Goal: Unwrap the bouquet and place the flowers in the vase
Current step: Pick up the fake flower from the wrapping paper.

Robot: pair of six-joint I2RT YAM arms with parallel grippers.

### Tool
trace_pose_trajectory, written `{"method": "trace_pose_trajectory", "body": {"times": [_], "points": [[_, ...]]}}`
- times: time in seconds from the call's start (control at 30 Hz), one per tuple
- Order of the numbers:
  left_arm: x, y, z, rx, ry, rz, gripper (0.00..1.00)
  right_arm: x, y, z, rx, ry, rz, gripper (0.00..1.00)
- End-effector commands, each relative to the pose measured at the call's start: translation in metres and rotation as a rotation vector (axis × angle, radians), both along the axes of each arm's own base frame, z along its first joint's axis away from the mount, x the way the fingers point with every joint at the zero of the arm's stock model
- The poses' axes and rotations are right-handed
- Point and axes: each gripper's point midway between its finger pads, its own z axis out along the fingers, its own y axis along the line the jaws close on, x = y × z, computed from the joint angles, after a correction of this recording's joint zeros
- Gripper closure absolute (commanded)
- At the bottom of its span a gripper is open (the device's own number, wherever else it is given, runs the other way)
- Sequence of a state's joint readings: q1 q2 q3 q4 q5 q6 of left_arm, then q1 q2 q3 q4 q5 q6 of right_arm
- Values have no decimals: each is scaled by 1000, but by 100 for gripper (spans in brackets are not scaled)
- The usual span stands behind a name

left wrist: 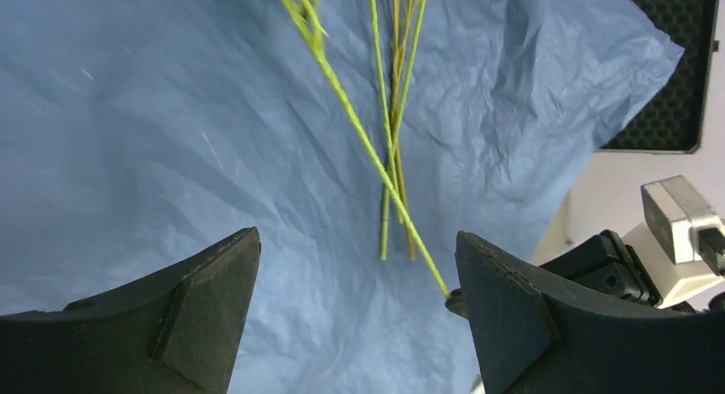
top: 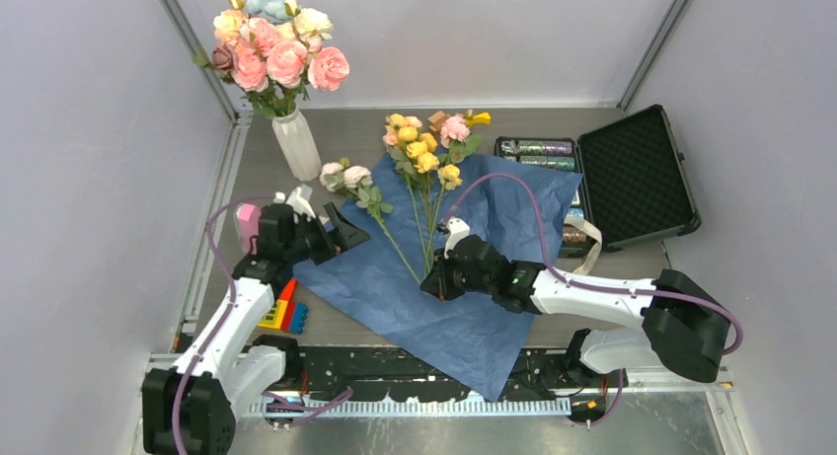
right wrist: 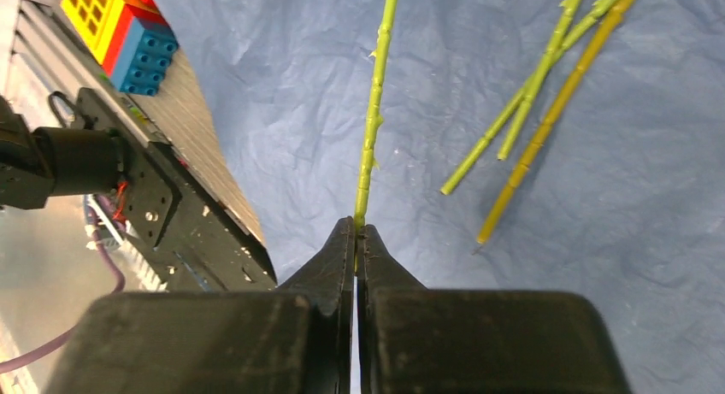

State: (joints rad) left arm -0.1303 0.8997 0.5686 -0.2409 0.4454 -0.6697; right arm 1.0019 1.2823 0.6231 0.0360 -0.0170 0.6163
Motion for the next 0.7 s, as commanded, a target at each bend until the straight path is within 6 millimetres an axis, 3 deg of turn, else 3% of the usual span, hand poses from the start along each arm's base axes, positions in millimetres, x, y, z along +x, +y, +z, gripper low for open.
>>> {"method": "trace_pose_trajectory", "body": {"times": [0.0,0.2,0.4,0.67], "points": [[12,-36,19,-265,-20,4,14,-2,22,34,174,-48,43,100],[21,-51,-17,-313,71,40,14,-3,23,38,202,-54,44,100],[33,-49,-47,-298,129,103,17,-4,25,41,218,-58,54,100],[57,-40,-62,-261,111,189,41,-9,23,42,229,-55,70,100]]}}
